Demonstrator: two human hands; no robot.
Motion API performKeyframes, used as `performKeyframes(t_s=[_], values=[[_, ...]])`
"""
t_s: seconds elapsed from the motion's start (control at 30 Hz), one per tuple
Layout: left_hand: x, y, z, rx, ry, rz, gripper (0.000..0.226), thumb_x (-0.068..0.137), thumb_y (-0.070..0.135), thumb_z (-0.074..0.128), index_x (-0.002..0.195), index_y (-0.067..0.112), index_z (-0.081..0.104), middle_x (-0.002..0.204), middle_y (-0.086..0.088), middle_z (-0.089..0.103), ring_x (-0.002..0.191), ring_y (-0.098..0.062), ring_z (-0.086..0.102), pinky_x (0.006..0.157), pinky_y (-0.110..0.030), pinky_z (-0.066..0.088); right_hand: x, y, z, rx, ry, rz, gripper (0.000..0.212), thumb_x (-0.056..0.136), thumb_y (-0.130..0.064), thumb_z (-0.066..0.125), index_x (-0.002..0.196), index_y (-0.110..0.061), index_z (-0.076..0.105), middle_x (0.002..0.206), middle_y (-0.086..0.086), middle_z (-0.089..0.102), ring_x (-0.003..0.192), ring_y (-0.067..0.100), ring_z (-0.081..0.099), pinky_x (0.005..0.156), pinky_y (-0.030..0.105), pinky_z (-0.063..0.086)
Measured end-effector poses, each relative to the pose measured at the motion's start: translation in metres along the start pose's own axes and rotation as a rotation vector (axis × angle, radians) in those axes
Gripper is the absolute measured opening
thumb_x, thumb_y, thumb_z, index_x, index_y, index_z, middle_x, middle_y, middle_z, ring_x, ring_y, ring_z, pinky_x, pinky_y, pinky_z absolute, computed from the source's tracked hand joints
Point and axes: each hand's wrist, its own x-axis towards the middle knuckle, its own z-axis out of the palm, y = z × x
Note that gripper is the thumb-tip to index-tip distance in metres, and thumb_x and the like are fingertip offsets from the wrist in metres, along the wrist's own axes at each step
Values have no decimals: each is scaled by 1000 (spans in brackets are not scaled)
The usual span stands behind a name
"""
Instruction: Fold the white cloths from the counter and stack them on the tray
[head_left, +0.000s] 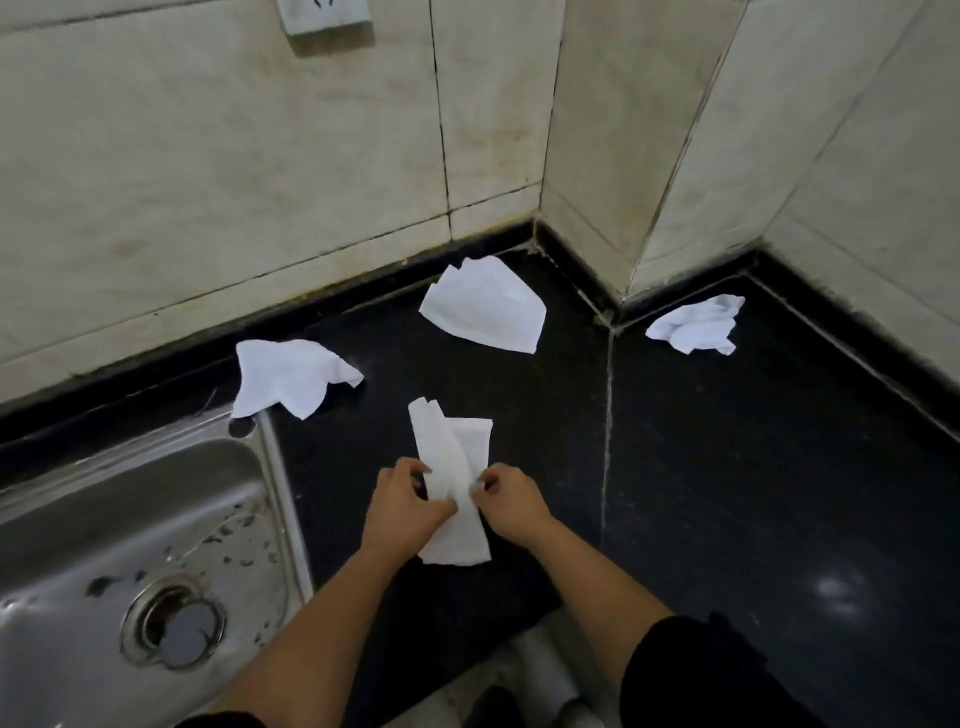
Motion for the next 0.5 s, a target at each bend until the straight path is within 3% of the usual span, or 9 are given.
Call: performKeyframes(t_s=[0.13, 0.27, 0.33, 0.4, 0.5], values=[[13, 1, 4, 48, -82, 6, 45, 74, 24, 77, 107, 20, 46, 105, 0, 48, 86, -11, 55, 66, -23, 45, 18, -6, 6, 44, 28, 58, 26, 91, -25, 60, 113, -11, 56, 110, 7, 62, 99, 22, 61, 75, 29, 46], [22, -3, 9, 14, -56, -20, 30, 83, 16, 69, 107, 18, 50, 89, 3, 59, 81, -9, 57, 69, -24, 48, 28, -7, 10, 7, -3, 46, 17, 89, -19, 63, 101, -7, 62, 96, 6, 63, 85, 17, 60, 74, 30, 51], [25, 2, 9, -105, -45, -62, 26, 84, 11, 66, 109, 14, 59, 92, 2, 62, 85, -11, 57, 72, -23, 44, 27, -9, 6, 75, -5, 45, 9, 87, -18, 62, 85, -9, 60, 82, 2, 60, 74, 14, 58, 69, 30, 52], [27, 10, 9, -311, -52, -187, 15, 85, 10, 62, 99, 14, 65, 98, 1, 62, 90, -13, 56, 78, -28, 42, 26, -8, -5, 221, 20, 85, 12, 85, -19, 63, 78, -12, 56, 77, 2, 59, 71, 13, 57, 67, 31, 53], [27, 30, 10, -687, -172, -431, 14, 77, 14, 64, 91, 16, 65, 99, -7, 66, 94, -25, 62, 84, -40, 51, 15, 0, -33, 495, 75, 148, 13, 79, -21, 62, 75, -11, 55, 81, 8, 59, 77, 21, 58, 82, 46, 54]])
